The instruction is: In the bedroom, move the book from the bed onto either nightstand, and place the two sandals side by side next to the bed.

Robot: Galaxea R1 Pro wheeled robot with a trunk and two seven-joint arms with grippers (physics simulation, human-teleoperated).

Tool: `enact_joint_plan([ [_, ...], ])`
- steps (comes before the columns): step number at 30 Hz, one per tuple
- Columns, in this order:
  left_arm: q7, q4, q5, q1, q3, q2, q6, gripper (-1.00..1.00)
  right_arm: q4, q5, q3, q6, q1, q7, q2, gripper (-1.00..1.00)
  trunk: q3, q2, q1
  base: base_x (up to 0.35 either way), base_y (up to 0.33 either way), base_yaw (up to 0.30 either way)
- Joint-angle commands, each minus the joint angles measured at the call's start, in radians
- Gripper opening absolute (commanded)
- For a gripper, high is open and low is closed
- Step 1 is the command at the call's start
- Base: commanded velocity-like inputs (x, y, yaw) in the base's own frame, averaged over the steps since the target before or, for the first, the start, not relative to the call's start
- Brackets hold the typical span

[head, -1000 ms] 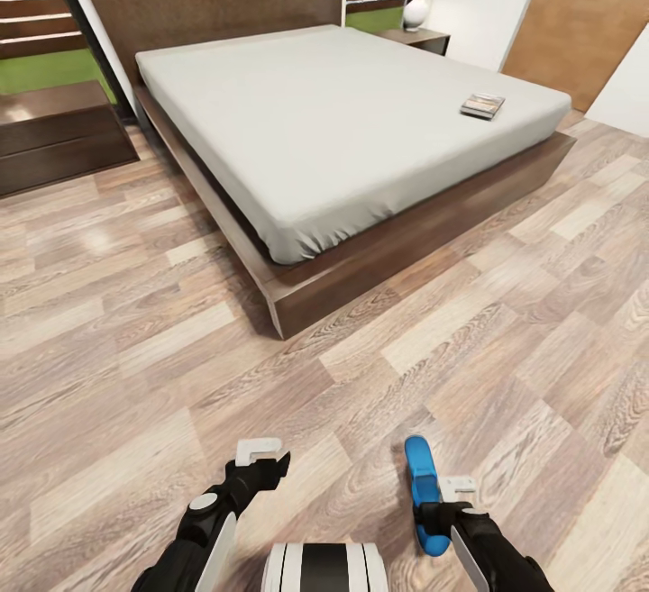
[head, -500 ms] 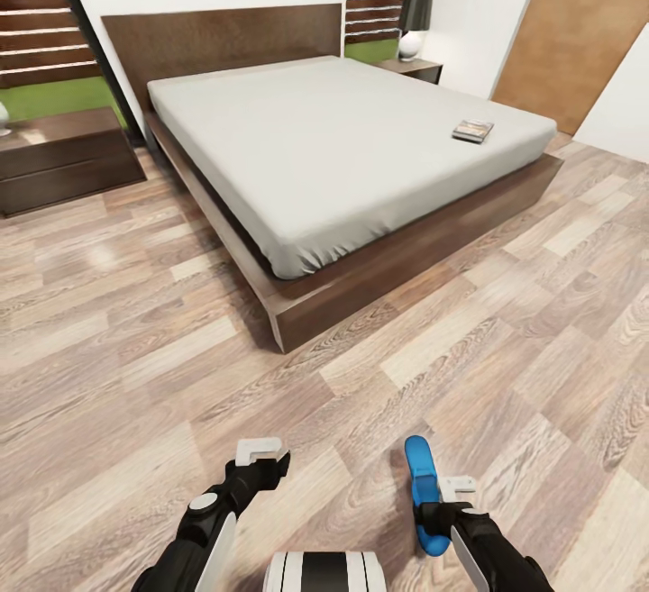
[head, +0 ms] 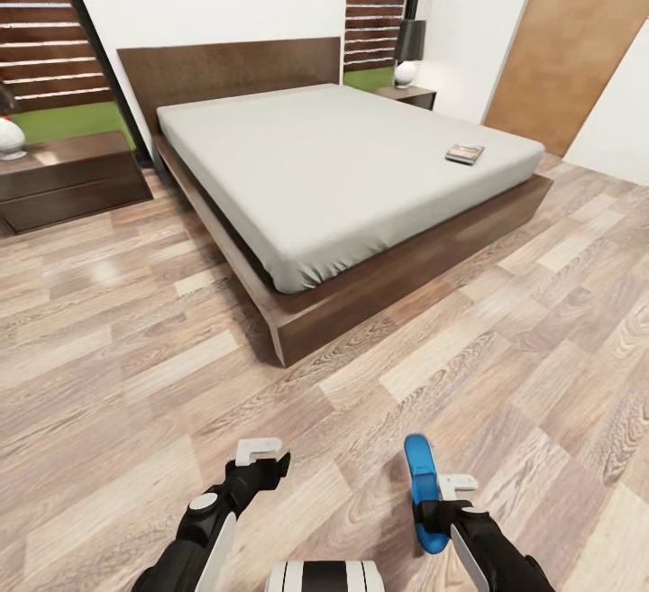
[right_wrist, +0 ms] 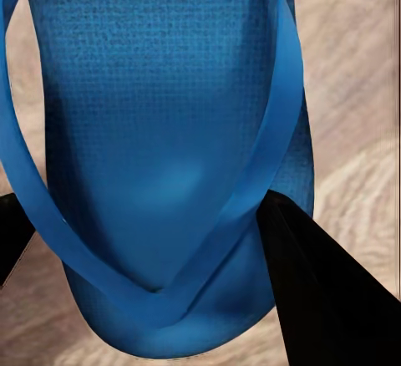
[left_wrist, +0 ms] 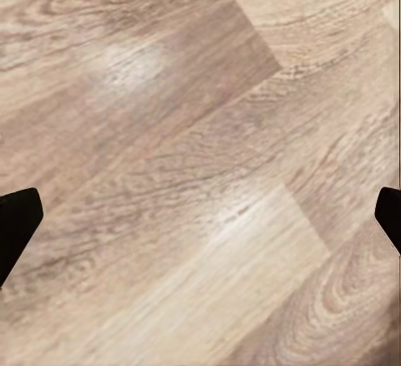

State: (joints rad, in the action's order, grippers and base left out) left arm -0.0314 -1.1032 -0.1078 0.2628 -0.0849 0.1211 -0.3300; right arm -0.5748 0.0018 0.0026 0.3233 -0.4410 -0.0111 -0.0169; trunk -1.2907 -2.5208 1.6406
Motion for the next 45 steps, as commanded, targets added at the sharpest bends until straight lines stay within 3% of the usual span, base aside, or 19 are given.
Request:
enact_joint_plan([
  [1,-0.001,-0.001,-0.010,0.000,0.001,0.000,-0.006,1.00,-0.002,-0.002,0.000,0.006,0.000,-0.003,0.000,-1.00,0.003,0.000,-0.001,0.000,0.000,0.000],
  [45,-0.001,-0.001,-0.010,0.000,0.001,0.000,-0.006,1.00,-0.001,-0.003,0.000,0.008,-0.001,-0.004,0.000,-1.00,0.173,0.010,-0.020,0.000,0.000,0.000],
])
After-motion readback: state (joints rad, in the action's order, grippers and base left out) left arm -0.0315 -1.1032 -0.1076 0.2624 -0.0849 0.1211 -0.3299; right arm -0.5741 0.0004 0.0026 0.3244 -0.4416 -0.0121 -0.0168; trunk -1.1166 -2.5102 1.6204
